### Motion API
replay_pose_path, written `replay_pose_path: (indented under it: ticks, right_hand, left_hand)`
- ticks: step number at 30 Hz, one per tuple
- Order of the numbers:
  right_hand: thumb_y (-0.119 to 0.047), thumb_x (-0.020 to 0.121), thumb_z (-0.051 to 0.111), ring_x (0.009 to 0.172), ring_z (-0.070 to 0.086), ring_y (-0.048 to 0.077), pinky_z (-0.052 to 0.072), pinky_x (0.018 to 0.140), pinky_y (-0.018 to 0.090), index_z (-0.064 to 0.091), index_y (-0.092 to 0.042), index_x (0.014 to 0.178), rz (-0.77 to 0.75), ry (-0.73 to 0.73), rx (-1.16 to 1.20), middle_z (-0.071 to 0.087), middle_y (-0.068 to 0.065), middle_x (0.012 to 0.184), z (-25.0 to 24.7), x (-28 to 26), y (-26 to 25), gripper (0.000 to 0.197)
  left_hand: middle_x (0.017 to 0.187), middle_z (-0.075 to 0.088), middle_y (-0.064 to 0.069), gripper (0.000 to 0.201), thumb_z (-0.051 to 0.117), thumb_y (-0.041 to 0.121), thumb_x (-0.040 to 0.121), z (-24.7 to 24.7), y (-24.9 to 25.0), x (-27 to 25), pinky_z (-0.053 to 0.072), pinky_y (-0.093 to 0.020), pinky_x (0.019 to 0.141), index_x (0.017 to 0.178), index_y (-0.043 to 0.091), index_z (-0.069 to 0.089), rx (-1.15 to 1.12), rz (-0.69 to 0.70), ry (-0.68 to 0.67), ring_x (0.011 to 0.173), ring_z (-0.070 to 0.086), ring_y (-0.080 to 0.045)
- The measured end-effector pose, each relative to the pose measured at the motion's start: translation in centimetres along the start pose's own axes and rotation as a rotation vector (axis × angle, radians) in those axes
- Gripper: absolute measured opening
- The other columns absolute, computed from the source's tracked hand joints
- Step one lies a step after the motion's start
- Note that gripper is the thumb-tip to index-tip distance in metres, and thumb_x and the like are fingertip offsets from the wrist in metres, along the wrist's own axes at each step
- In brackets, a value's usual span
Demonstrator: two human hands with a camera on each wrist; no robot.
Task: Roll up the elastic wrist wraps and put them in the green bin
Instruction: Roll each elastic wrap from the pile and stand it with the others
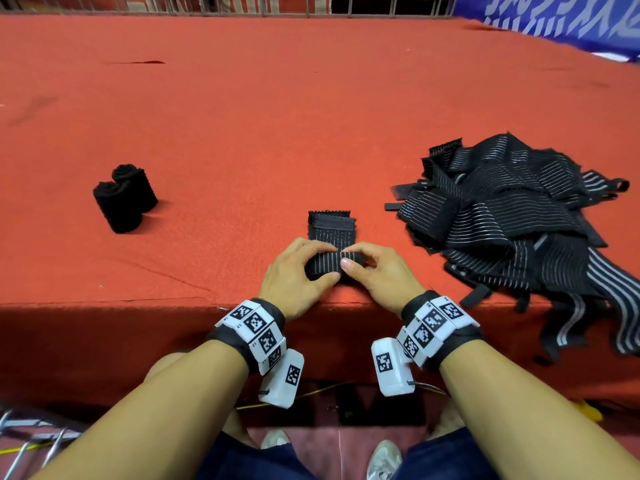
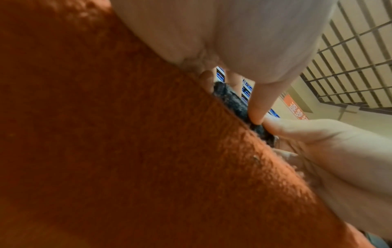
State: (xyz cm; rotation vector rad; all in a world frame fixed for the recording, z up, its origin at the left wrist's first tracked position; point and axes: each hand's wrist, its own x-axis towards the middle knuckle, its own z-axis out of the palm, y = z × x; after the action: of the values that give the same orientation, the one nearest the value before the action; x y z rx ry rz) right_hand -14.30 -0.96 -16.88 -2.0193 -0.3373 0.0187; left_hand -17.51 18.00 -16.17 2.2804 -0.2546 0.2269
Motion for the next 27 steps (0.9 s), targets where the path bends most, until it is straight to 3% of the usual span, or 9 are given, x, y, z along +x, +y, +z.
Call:
replay_pose_path:
  ticks: [2, 4, 7, 9, 13, 16, 20, 25, 27]
  right_hand:
    - [-0.051, 0.079, 0.064, 0.084, 0.069, 0.029, 0.056, 0.085, 0.048, 0.073, -0.032, 0.099, 0.011, 0.003, -0.004, 0.075, -0.003, 0.09, 0.0, -0.1, -0.1, 0.029]
    - [-0.048, 0.08, 0.068, 0.066, 0.061, 0.031, 0.056, 0.071, 0.042, 0.072, -0.032, 0.101, 0.001, -0.001, 0.014, 0.073, -0.003, 0.088, 0.0, -0.3, -0.2, 0.027]
    - [-0.017, 0.084, 0.077, 0.055, 0.043, 0.022, 0.04, 0.056, 0.031, 0.071, -0.029, 0.11, -0.031, -0.018, 0.097, 0.062, -0.005, 0.093, -0.4, -0.9, -0.4, 0.03]
    - [-0.008, 0.084, 0.077, 0.054, 0.039, 0.02, 0.036, 0.056, 0.031, 0.07, -0.03, 0.111, -0.031, -0.048, 0.106, 0.059, -0.003, 0.076, -0.6, -0.9, -0.2, 0.036]
    - [-0.036, 0.078, 0.073, 0.055, 0.045, 0.023, 0.048, 0.059, 0.046, 0.071, -0.036, 0.104, -0.002, -0.025, 0.09, 0.07, 0.013, 0.08, -0.3, -0.5, 0.0, 0.026]
    - [-0.045, 0.08, 0.066, 0.075, 0.065, 0.024, 0.055, 0.082, 0.044, 0.074, -0.031, 0.1, 0.023, 0.014, 0.022, 0.074, -0.002, 0.089, -0.2, -0.2, 0.2, 0.026]
    - [-0.035, 0.094, 0.066, 0.07, 0.059, 0.001, 0.046, 0.076, 0.032, 0.076, -0.024, 0.095, 0.036, 0.019, 0.004, 0.068, -0.015, 0.075, -0.4, -0.1, -0.1, 0.015]
    - [-0.019, 0.088, 0.074, 0.059, 0.048, 0.023, 0.046, 0.063, 0.038, 0.073, -0.03, 0.107, -0.029, 0.004, 0.142, 0.065, -0.005, 0.111, -0.5, -0.8, -0.1, 0.022]
    - [-0.016, 0.085, 0.076, 0.057, 0.04, 0.022, 0.039, 0.059, 0.033, 0.072, -0.032, 0.108, -0.041, -0.027, 0.162, 0.064, 0.001, 0.096, -0.6, -0.7, 0.2, 0.028]
  left_hand:
    - [0.104, 0.062, 0.013, 0.037, 0.071, 0.046, 0.082, -0.2, 0.0, 0.1, 0.047, -0.033, 0.089, 0.117, 0.037, 0.067, -0.008, -0.025, -0.02, 0.097, 0.059, -0.009]
    - [0.104, 0.067, 0.012, 0.029, 0.074, 0.04, 0.087, -0.3, 0.1, 0.3, 0.047, -0.033, 0.091, 0.115, 0.035, 0.07, -0.017, -0.068, -0.025, 0.097, 0.061, -0.01]
    - [0.104, 0.073, 0.01, 0.021, 0.07, 0.037, 0.092, -0.4, 0.2, 0.6, 0.049, -0.031, 0.092, 0.112, 0.032, 0.073, -0.04, -0.114, -0.013, 0.097, 0.065, -0.011]
    - [0.1, 0.074, 0.011, 0.017, 0.068, 0.038, 0.094, -0.4, 0.3, 0.6, 0.049, -0.03, 0.089, 0.109, 0.032, 0.074, -0.033, -0.127, -0.009, 0.095, 0.066, -0.011]
    - [0.103, 0.067, 0.014, 0.026, 0.07, 0.046, 0.088, 0.0, 0.4, 0.2, 0.048, -0.032, 0.089, 0.111, 0.034, 0.071, 0.011, -0.077, 0.006, 0.096, 0.062, -0.008]
    - [0.113, 0.057, 0.017, 0.044, 0.077, 0.048, 0.077, 0.0, 0.1, 0.0, 0.047, -0.031, 0.091, 0.119, 0.04, 0.066, 0.028, -0.025, -0.002, 0.104, 0.057, -0.005]
    - [0.104, 0.068, 0.016, 0.041, 0.068, 0.058, 0.072, -0.1, -0.4, 0.4, 0.051, -0.04, 0.093, 0.11, 0.045, 0.066, 0.008, -0.053, -0.036, 0.099, 0.063, -0.01]
    - [0.098, 0.072, 0.015, 0.045, 0.05, 0.073, 0.076, 0.1, -0.5, 1.0, 0.052, -0.043, 0.088, 0.104, 0.043, 0.068, 0.054, -0.075, -0.065, 0.094, 0.066, -0.013]
    - [0.097, 0.07, 0.014, 0.038, 0.051, 0.068, 0.085, 0.1, -0.2, 1.0, 0.052, -0.043, 0.086, 0.104, 0.04, 0.067, 0.122, -0.074, -0.08, 0.093, 0.065, -0.015]
